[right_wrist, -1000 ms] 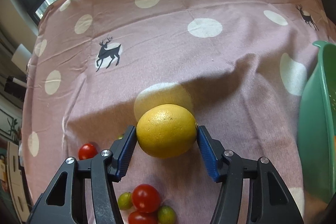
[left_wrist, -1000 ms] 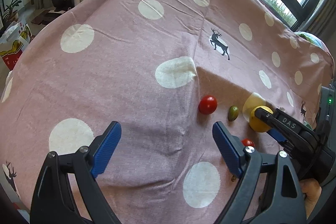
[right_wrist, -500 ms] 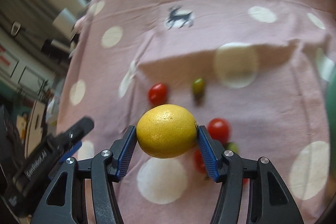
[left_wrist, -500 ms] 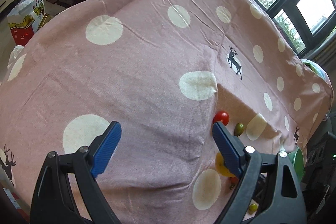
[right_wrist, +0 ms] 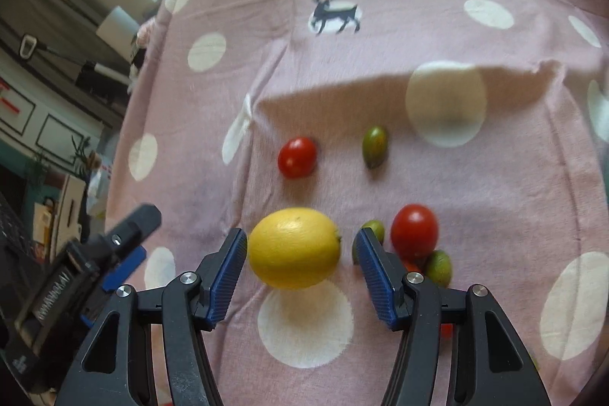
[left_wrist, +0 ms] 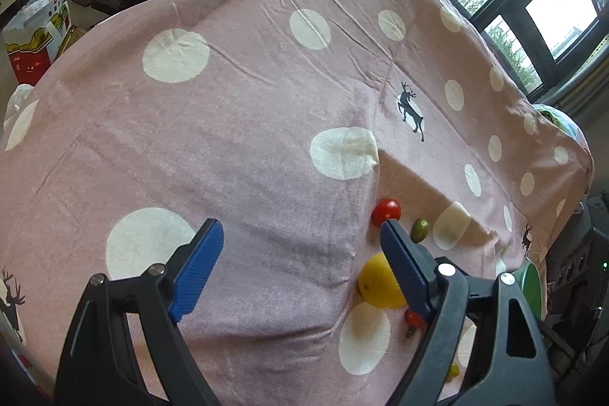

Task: Organize fruits
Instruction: 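Lift the lemon in the right tool off the cloth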

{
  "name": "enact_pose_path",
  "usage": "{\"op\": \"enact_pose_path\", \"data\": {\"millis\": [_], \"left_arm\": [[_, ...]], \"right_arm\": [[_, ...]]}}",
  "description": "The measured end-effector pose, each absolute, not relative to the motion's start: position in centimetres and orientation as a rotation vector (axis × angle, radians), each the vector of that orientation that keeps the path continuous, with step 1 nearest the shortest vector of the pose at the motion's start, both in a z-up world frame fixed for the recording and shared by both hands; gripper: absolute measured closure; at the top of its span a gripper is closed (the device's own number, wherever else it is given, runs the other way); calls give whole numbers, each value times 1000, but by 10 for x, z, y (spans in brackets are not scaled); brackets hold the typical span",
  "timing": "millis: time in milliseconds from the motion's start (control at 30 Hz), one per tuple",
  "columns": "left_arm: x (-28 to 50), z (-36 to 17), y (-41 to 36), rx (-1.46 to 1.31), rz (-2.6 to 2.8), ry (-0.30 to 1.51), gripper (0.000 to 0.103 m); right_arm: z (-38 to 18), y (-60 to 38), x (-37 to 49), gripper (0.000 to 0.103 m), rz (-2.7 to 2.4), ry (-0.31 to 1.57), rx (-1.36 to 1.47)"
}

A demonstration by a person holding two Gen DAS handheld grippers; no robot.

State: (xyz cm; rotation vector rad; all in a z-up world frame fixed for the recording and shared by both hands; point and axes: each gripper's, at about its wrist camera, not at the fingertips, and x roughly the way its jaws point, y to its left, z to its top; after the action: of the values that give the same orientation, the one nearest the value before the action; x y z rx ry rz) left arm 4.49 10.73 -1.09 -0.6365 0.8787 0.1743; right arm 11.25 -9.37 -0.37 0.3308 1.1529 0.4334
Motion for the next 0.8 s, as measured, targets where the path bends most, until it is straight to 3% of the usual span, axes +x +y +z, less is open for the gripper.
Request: {"op": "enact_pose_path", "data": {"millis": [267, 567, 700, 800], "left_arm": [[53, -11, 73, -613, -25, 934, 47], [64, -24, 45, -576, -118, 1018, 48], [65, -26, 40, -569, -138, 1024, 48], [67, -31, 35, -569, -158, 1042, 49]], "right_arm": [[-4, -119, 123, 42, 444, 1119, 525], [-16, -106, 129, 42, 460, 1186, 526], [-20, -95, 133, 57, 469, 1213, 490], [-26, -93, 135, 58, 477, 1240, 493]]}}
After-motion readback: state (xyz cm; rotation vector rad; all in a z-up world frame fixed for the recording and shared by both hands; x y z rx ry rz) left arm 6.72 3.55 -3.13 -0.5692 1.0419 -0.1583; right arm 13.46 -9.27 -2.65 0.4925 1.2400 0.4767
